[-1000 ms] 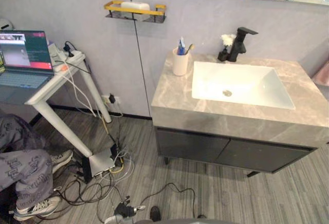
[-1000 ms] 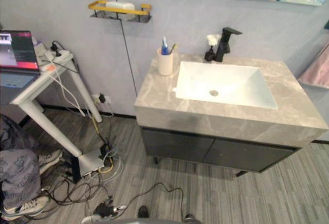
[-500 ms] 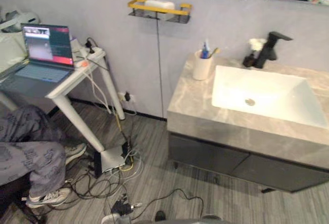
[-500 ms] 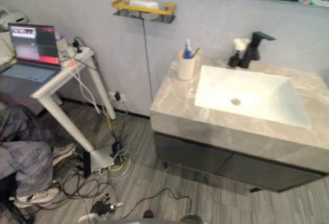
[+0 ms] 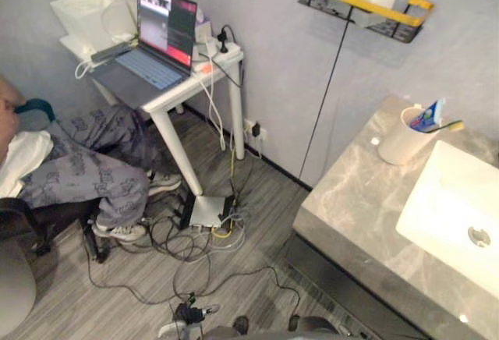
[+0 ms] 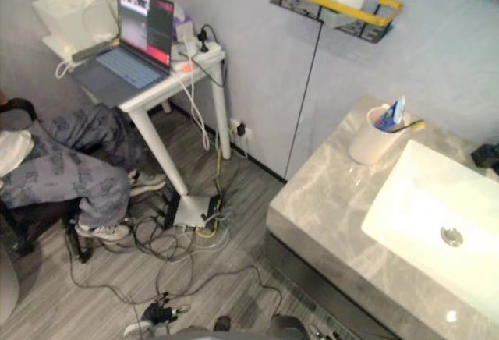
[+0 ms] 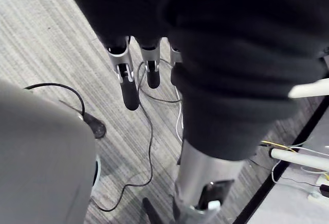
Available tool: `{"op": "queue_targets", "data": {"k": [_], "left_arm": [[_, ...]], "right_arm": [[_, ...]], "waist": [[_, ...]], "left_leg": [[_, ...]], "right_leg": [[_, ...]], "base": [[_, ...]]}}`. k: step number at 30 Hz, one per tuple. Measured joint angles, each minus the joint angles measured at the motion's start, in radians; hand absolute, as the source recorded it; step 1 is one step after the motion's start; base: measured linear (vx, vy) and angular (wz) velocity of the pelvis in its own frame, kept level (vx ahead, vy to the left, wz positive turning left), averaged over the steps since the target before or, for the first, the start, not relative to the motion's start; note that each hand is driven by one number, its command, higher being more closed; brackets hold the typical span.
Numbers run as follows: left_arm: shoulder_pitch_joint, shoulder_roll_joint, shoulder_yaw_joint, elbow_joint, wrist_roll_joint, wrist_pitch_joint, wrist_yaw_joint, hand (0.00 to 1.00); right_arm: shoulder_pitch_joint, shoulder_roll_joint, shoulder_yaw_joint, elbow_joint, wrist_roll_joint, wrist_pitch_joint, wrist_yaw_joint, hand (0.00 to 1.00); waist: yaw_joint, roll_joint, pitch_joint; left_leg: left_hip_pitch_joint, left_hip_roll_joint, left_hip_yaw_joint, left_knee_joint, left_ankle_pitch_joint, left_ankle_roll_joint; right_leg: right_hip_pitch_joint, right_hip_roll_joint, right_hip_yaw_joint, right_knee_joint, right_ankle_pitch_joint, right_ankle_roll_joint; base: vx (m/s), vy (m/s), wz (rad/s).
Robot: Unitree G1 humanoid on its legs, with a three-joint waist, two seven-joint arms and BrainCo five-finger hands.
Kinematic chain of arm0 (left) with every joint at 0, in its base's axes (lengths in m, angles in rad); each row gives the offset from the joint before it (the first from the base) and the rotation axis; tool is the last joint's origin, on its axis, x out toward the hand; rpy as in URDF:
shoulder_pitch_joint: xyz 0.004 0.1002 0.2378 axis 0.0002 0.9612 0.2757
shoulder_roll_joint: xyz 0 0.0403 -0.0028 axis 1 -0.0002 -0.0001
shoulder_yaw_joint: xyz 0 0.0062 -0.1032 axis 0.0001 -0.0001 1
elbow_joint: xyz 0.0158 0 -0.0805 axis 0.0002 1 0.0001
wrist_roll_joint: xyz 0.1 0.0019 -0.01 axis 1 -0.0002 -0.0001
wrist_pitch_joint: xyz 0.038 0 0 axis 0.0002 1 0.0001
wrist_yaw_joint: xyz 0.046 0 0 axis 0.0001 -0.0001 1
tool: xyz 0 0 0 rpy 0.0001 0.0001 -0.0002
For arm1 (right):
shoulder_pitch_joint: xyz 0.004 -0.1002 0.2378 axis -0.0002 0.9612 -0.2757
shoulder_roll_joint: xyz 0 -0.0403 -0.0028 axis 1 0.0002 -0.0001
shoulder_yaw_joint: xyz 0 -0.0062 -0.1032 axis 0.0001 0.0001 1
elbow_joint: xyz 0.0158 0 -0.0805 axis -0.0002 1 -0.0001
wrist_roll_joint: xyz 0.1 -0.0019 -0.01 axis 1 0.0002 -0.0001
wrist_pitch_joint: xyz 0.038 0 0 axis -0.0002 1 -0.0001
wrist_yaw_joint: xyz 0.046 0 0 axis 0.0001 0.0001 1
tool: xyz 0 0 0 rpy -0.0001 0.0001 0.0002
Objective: Organize washtable
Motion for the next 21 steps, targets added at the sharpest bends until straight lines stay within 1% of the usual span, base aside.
{"op": "queue_targets", "data": {"k": [2, 4, 5, 6, 9, 10, 12, 13, 14, 15, 16, 17, 18, 19, 20, 21], "left_arm": [[-0.001, 0.008, -0.001, -0.001, 0.000, 0.000, 0.000, 0.00], [0.000, 0.014, -0.004, -0.003, 0.000, 0.000, 0.000, 0.00], [0.000, 0.015, -0.004, -0.003, -0.001, -0.001, 0.001, 0.00], [0.000, 0.015, -0.004, -0.004, -0.002, -0.002, 0.001, 0.00], [0.000, 0.015, -0.004, -0.004, -0.011, -0.002, 0.004, 0.00], [0.000, 0.016, -0.003, -0.003, -0.011, -0.002, 0.004, 0.00], [0.000, 0.018, -0.005, -0.003, -0.019, -0.002, 0.005, 0.00], [-0.003, 0.019, -0.013, -0.003, -0.022, -0.001, 0.004, 0.00], [-0.007, 0.022, -0.021, -0.002, -0.023, 0.000, 0.004, 0.00], [-0.010, 0.023, -0.020, 0.000, -0.024, 0.000, 0.004, 0.00], [-0.018, 0.025, -0.021, 0.005, -0.024, 0.001, 0.004, 0.00], [-0.021, 0.031, -0.021, 0.004, -0.026, 0.000, 0.007, 0.00], [-0.022, 0.030, -0.021, 0.001, -0.028, -0.002, 0.013, 0.00], [-0.019, 0.028, -0.021, 0.002, -0.028, -0.001, 0.020, 0.00], [-0.012, 0.021, -0.021, 0.005, -0.027, 0.000, 0.021, 0.00], [-0.009, 0.015, -0.019, 0.005, -0.029, 0.001, 0.020, 0.00]], "right_arm": [[-0.003, 0.004, 0.009, 0.003, -0.001, 0.000, -0.002, 0.00], [-0.004, 0.006, 0.027, 0.003, -0.005, 0.001, -0.004, 0.00], [-0.006, 0.002, 0.030, 0.016, -0.009, 0.009, -0.004, 0.00], [-0.006, -0.001, 0.033, 0.020, -0.017, 0.009, -0.003, 0.00], [-0.006, -0.004, 0.045, 0.020, -0.038, 0.002, -0.003, 0.00], [-0.005, -0.005, 0.053, 0.020, -0.041, -0.004, -0.003, 0.00], [-0.002, -0.007, 0.071, 0.021, -0.044, -0.011, -0.003, 0.00], [-0.001, -0.006, 0.069, 0.021, -0.046, -0.013, -0.002, 0.00], [0.000, -0.005, 0.061, 0.021, -0.048, -0.015, -0.002, 0.00], [0.000, -0.004, 0.054, 0.021, -0.050, -0.016, -0.002, 0.00], [0.001, -0.002, 0.042, 0.024, -0.059, -0.020, -0.002, 0.00], [0.000, -0.004, 0.041, 0.026, -0.067, -0.020, -0.002, 0.00], [0.000, -0.006, 0.041, 0.026, -0.078, -0.021, -0.001, 0.00], [-0.001, -0.010, 0.041, 0.025, -0.077, -0.021, -0.001, 0.00], [-0.002, -0.015, 0.034, 0.020, -0.075, -0.022, 0.001, 0.00], [-0.021, -0.028, 0.020, 0.024, -0.073, -0.023, 0.001, 0.00]], "waist": [[0.002, -0.005, 0.003], [0.008, -0.015, 0.003], [0.011, -0.019, 0.001], [0.011, -0.018, 0.002], [0.012, -0.018, 0.004], [0.011, -0.019, 0.005], [0.011, -0.010, 0.011], [0.009, -0.022, 0.009], [0.003, -0.008, 0.015], [0.002, -0.015, 0.017], [0.000, -0.026, 0.020], [-0.002, -0.024, 0.019], [-0.006, -0.023, 0.018], [-0.014, -0.018, 0.016], [-0.021, -0.002, 0.016], [-0.022, 0.032, 0.015]], "left_leg": [[0.024, 0.032, -0.005, 0.000, -0.013, -0.021], [0.042, 0.046, -0.015, 0.000, -0.016, -0.027], [0.041, 0.048, -0.018, 0.000, -0.014, -0.031], [0.038, 0.048, -0.018, 0.000, -0.012, -0.034], [0.036, 0.036, -0.026, 0.004, -0.008, -0.037], [0.033, 0.025, -0.038, 0.012, -0.005, -0.035], [0.025, 0.006, -0.060, 0.016, 0.013, -0.042], [0.008, -0.002, -0.054, 0.005, 0.031, -0.050], [-0.020, 0.022, 0.048, -0.009, 0.023, -0.025], [-0.035, 0.033, 0.124, -0.008, 0.023, -0.025], [-0.058, 0.057, 0.242, 0.016, 0.025, -0.016], [-0.093, 0.080, 0.389, 0.070, 0.024, -0.014], [-0.115, 0.115, 0.597, 0.156, 0.021, -0.009], [-0.113, 0.140, 0.722, 0.221, 0.010, 0.008], [-0.104, 0.173, 0.815, 0.266, -0.013, 0.017], [-0.117, 0.170, 0.842, 0.247, -0.053, 0.047]], "right_leg": [[0.054, 0.027, -0.048, -0.011, 0.005, -0.008], [0.086, 0.040, -0.078, -0.013, 0.005, -0.008], [0.094, 0.040, -0.093, -0.017, 0.005, -0.008], [0.097, 0.040, -0.103, -0.020, 0.006, -0.008], [0.130, 0.033, -0.128, -0.060, 0.010, -0.015], [0.146, 0.027, -0.143, -0.080, 0.011, -0.018], [0.160, 0.013, -0.177, -0.096, 0.009, -0.021], [0.160, 0.000, -0.213, -0.096, 0.008, -0.024], [0.160, -0.014, -0.268, -0.094, 0.009, -0.030], [0.156, -0.022, -0.301, -0.094, 0.009, -0.030], [0.160, -0.044, -0.351, -0.095, 0.006, -0.031], [0.160, -0.070, -0.398, -0.088, 0.002, -0.030], [0.159, -0.109, -0.445, -0.078, -0.002, -0.024], [0.159, -0.134, -0.470, -0.069, -0.006, -0.015], [0.155, -0.142, -0.488, -0.050, -0.013, 0.003], [0.132, -0.136, -0.492, -0.008, -0.037, 0.033]], "base": [[0.10, -0.149, 0.60], [0.06, -0.111, 0.56], [0.04, -0.080, 0.55], [0.01, -0.040, 0.42], [-0.02, 0.017, 0.32], [-0.04, 0.044, 0.38], [-0.06, 0.048, 0.54], [-0.08, 0.064, 0.94], [-0.10, 0.065, 1.10], [-0.13, 0.058, 1.26], [-0.11, 0.053, 1.20], [-0.09, 0.115, 1.48], [0.00, 0.189, 1.32], [0.02, 0.215, 1.23], [0.05, 0.314, 1.12], [0.01, 0.276, 1.04]]}}
